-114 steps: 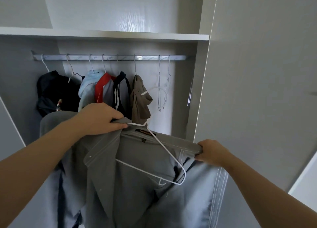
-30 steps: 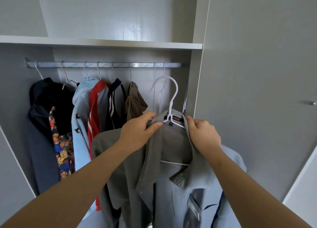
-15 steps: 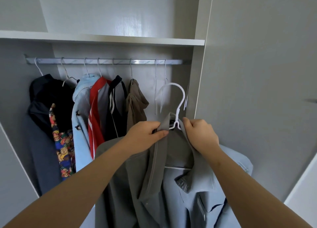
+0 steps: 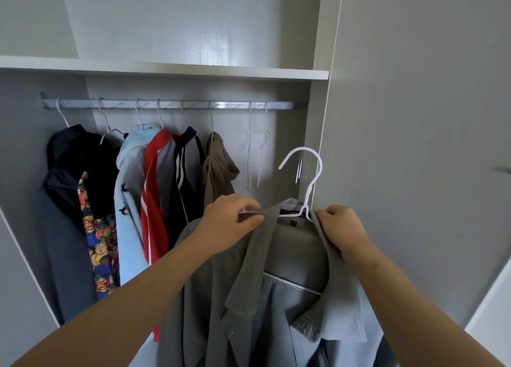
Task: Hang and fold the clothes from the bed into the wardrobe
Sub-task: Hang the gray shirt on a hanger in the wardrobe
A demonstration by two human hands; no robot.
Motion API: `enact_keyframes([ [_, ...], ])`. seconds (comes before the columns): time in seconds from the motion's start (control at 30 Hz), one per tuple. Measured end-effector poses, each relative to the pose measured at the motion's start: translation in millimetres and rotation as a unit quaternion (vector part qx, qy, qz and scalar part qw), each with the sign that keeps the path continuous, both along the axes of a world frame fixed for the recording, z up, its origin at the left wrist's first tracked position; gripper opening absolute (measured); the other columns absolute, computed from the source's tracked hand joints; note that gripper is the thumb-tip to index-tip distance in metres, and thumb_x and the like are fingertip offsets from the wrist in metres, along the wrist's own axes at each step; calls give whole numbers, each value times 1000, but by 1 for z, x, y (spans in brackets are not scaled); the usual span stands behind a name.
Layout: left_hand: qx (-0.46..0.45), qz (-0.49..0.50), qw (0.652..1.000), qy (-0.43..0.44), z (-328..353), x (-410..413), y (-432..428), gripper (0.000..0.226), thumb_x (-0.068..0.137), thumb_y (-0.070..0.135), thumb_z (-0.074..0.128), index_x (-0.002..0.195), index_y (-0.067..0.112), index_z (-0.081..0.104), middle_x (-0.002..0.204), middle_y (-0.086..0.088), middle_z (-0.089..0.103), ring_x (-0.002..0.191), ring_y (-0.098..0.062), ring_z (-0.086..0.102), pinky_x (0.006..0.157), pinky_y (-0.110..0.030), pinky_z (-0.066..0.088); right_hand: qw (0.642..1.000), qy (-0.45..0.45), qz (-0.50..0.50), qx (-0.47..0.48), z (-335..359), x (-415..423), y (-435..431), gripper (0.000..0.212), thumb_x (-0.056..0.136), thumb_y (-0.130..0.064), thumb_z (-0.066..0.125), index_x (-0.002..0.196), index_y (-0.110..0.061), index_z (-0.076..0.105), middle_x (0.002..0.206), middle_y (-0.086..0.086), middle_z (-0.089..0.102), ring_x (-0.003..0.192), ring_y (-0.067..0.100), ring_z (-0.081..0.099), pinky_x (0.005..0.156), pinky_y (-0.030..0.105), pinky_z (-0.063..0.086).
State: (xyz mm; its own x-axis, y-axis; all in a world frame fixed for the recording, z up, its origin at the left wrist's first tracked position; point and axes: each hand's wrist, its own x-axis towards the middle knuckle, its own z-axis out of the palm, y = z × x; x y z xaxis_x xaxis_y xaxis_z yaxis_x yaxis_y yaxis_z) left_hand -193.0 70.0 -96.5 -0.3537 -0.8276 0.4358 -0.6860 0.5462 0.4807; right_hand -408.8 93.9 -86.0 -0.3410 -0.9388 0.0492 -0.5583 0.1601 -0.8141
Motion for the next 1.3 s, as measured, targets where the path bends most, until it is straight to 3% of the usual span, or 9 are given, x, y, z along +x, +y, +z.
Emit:
enact_keyframes([
  [0.13,-2,72,992,106,-8,-3,-6,18,86,25,62,104,21,63,109,8,46,107,-13,49,97,-28,40,994,-73,47,72,-2,-3,3,22,94,-29,52,96,-7,55,82,9,55,68,18,49,59,25,38],
  [0.3,55,79,988,122,-13,-10,-10,12,87,20,61,97,27,57,111,8,42,99,-8,45,86,-17,33,976,-175,72,103,-9,0,5,15,97,-16,48,84,-9,52,78,12,57,68,23,54,70,31,47],
  [0.57,85,116,983,116,-19,-2,-30,11,90,21,58,99,25,62,113,4,52,98,-12,53,89,-22,40,946,-292,73,118,-16,13,-12,23,97,-8,44,80,-8,59,72,14,61,58,22,57,48,24,49],
  [0.7,95,127,979,129,-22,8,-45,13,91,18,54,100,25,62,112,3,53,98,-9,51,83,-20,37,933,-318,92,141,-21,37,-30,20,97,-12,45,100,-5,63,90,18,65,75,28,61,67,34,53],
  [0.8,90,139,976,143,-20,19,-62,19,93,14,51,107,17,63,110,7,48,98,-6,47,82,-18,35,924,-332,107,156,-23,58,-48,21,97,-13,45,102,-3,63,91,18,65,78,28,61,77,39,53],
  [1.07,74,147,979,118,-7,58,-149,20,92,10,50,103,16,65,114,-1,59,97,-13,57,84,-24,45,914,-369,111,124,-6,102,-123,21,98,-6,41,86,-7,58,79,14,60,68,23,58,58,30,49],
  [1.3,43,133,987,73,10,74,-245,23,90,7,49,101,18,66,118,-1,53,106,-20,54,92,-34,47,910,-394,88,94,11,132,-207,20,98,-8,42,109,-2,57,85,16,61,72,25,58,63,31,50],
])
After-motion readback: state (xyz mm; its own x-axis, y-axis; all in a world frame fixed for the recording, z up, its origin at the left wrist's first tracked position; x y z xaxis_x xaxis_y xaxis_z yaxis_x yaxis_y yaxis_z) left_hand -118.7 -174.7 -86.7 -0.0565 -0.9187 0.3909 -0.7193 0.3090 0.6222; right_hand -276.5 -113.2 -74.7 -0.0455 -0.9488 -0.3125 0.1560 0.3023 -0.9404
